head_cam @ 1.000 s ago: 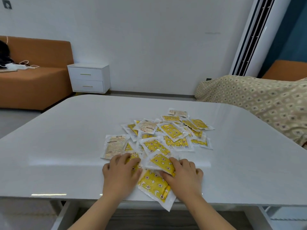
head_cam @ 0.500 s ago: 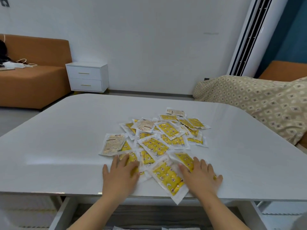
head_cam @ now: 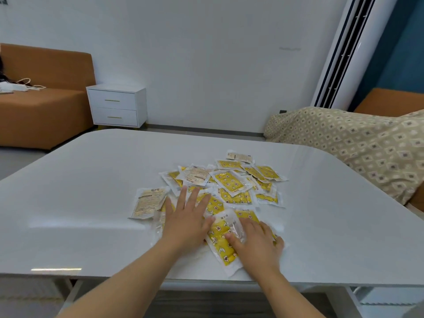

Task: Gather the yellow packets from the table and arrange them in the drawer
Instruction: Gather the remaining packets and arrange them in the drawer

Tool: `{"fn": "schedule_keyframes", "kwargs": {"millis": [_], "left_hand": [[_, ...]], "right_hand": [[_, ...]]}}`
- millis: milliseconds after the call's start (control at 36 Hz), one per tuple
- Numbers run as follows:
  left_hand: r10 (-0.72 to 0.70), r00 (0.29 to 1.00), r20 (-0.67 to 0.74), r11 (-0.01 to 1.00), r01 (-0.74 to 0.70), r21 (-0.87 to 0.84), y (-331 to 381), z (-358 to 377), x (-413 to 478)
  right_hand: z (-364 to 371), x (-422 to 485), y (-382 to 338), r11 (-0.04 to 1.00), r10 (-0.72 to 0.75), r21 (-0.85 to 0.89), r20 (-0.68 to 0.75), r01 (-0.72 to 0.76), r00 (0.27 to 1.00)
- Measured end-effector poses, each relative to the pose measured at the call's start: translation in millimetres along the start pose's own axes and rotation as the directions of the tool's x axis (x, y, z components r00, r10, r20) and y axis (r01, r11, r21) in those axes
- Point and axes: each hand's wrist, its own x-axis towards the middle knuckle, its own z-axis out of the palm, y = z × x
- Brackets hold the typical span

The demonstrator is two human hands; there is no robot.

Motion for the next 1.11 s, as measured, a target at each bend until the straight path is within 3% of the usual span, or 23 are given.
{"fn": "schedule_keyframes", "kwargs": {"millis": [111, 194, 361, 444, 583, 667, 806, 889, 972, 1111], "left_hand": [[-0.023, 0.987, 0.161, 0.989, 0.045, -0.137, 6.6, -2.7, 31.8], [-0.053, 0.962, 0.268, 0.984, 0.096, -0.15, 8.4, 1.1, 38.7], [-0.111, 0.992, 0.064, 0.988, 0.117, -0.105, 4.3, 1.6, 21.8], [-0.151, 0.988, 0.039, 0.984, 0.154, -0.093, -7.2, -1.2, 11.6], [-0.145, 0.989, -0.014, 0.987, 0.146, 0.065, -25.0, -8.7, -4.8], [-0.087, 0.991, -0.098, 0.992, 0.077, -0.097, -22.0, -13.0, 5.2], [0.102, 0.994, -0.023, 0.973, -0.105, -0.204, -7.2, -8.3, 34.3], [0.098, 0.986, -0.134, 0.952, -0.132, -0.276, -1.9, -6.2, 41.1], [0.116, 0.973, -0.199, 0.982, -0.142, -0.121, -0.9, -3.3, 48.3], [0.246, 0.966, -0.081, 0.96, -0.231, 0.159, 1.1, -1.5, 53.7]], "right_hand": [[-1.2, 3.1, 10.6, 0.999, -0.016, 0.038, -0.054, 0.018, 0.998], [-2.3, 5.7, 14.2, 0.997, 0.001, 0.072, -0.09, 0.005, 0.996], [1.4, 7.8, 16.2, 0.998, 0.047, 0.058, -0.135, -0.039, 0.99], [4.0, 9.6, 17.1, 0.996, 0.072, 0.063, -0.164, -0.063, 0.984], [6.3, 11.7, 17.7, 0.979, 0.157, 0.167, -0.238, -0.118, 0.959], [6.2, 10.1, 17.0, 0.972, 0.192, 0.179, -0.252, -0.149, 0.949], [3.9, 6.1, 14.1, 0.972, 0.203, 0.161, -0.203, -0.172, 0.958], [1.5, 4.9, 13.0, 0.979, 0.176, 0.134, -0.169, -0.155, 0.97], [0.7, 4.7, 13.2, 0.984, 0.157, 0.113, -0.166, -0.139, 0.974], [0.7, 7.0, 13.2, 0.985, 0.146, 0.121, -0.163, -0.127, 0.976]]}}
